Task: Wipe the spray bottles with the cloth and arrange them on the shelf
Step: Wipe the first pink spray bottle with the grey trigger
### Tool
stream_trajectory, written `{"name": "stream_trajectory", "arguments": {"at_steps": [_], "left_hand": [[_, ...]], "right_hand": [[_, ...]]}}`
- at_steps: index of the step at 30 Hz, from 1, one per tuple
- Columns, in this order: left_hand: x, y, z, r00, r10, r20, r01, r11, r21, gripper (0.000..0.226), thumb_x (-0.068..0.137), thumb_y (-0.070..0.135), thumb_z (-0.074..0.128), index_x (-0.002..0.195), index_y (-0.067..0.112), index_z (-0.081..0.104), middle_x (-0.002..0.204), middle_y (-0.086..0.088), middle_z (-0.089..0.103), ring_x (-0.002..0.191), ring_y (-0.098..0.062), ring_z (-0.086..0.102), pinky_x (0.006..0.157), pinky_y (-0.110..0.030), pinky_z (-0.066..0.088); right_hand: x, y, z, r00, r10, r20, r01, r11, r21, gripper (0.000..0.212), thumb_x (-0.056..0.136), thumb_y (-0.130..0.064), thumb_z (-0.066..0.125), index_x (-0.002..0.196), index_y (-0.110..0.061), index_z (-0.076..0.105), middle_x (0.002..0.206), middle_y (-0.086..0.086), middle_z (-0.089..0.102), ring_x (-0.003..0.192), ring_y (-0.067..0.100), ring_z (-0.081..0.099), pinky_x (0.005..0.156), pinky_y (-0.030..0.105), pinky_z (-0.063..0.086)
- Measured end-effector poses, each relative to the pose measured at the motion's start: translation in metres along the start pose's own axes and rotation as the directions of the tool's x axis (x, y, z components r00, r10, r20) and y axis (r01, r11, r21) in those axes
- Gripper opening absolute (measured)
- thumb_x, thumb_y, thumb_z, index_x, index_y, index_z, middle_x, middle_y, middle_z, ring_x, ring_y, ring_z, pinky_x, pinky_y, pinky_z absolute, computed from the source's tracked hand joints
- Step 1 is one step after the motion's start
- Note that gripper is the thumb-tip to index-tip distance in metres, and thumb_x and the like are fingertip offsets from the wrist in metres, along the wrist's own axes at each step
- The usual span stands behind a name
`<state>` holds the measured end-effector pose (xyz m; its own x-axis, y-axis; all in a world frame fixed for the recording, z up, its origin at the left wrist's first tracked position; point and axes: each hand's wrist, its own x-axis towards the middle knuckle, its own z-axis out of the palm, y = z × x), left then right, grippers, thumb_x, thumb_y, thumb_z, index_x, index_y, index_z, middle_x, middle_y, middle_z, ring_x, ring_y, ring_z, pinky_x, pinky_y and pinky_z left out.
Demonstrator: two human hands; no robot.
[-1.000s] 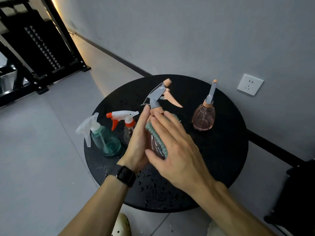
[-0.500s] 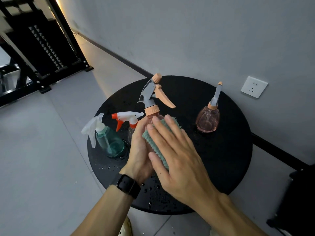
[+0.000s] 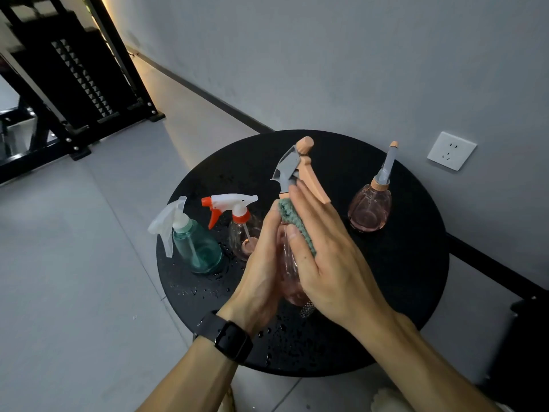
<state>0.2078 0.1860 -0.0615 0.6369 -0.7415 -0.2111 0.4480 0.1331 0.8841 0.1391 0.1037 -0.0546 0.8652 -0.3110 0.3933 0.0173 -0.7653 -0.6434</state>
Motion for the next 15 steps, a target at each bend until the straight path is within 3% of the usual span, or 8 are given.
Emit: {"name": "stream_trajectory", "arguments": {"at_steps": [3,5,8,15], "left_hand": [[0.001,0.003,-0.003,0.999,0.031,-0.022,-0.032,0.998,-0.06,0.047,0.1,0.054,0.038,0.114,0.024,0.071,0.104,-0.003,0.074,0.1,-0.018,0.07,0.087,-0.034,0.05],[0.002,0.006,-0.007,0.999,0.002,-0.032,-0.006,0.994,-0.108,0.056,0.098,0.057,0.038,0.123,0.016,0.067,0.118,-0.01,0.071,0.108,-0.023,0.068,0.09,-0.035,0.054],[0.004,0.01,-0.014,0.999,-0.021,-0.038,0.014,0.988,-0.157,0.062,0.095,0.06,0.041,0.121,0.011,0.068,0.121,-0.016,0.068,0.107,-0.025,0.068,0.087,-0.035,0.056],[0.002,0.006,-0.008,0.997,-0.072,0.013,0.072,0.997,0.028,0.052,0.095,0.065,0.035,0.12,0.034,0.068,0.125,-0.001,0.069,0.117,-0.02,0.065,0.1,-0.046,0.047]], "right_hand": [[-0.004,-0.003,0.004,1.0,0.011,-0.004,-0.011,1.0,0.019,0.054,0.103,-0.038,0.028,0.154,-0.027,0.016,0.16,-0.019,0.006,0.147,-0.003,0.001,0.114,0.008,0.008],[-0.009,-0.004,0.006,0.999,0.045,0.002,-0.045,0.994,0.097,0.055,0.101,-0.043,0.024,0.153,-0.029,0.01,0.161,-0.018,0.005,0.146,-0.005,0.0,0.116,0.01,0.006],[-0.015,-0.004,0.009,0.998,0.055,-0.001,-0.054,0.986,0.16,0.055,0.102,-0.041,0.025,0.151,-0.029,0.005,0.161,-0.016,0.005,0.147,-0.003,0.001,0.119,0.019,0.009],[-0.005,-0.002,0.003,0.992,0.117,-0.043,-0.106,0.974,0.198,0.053,0.099,-0.044,0.025,0.148,-0.034,0.007,0.156,-0.024,0.007,0.144,-0.01,0.005,0.115,0.01,0.01]]}}
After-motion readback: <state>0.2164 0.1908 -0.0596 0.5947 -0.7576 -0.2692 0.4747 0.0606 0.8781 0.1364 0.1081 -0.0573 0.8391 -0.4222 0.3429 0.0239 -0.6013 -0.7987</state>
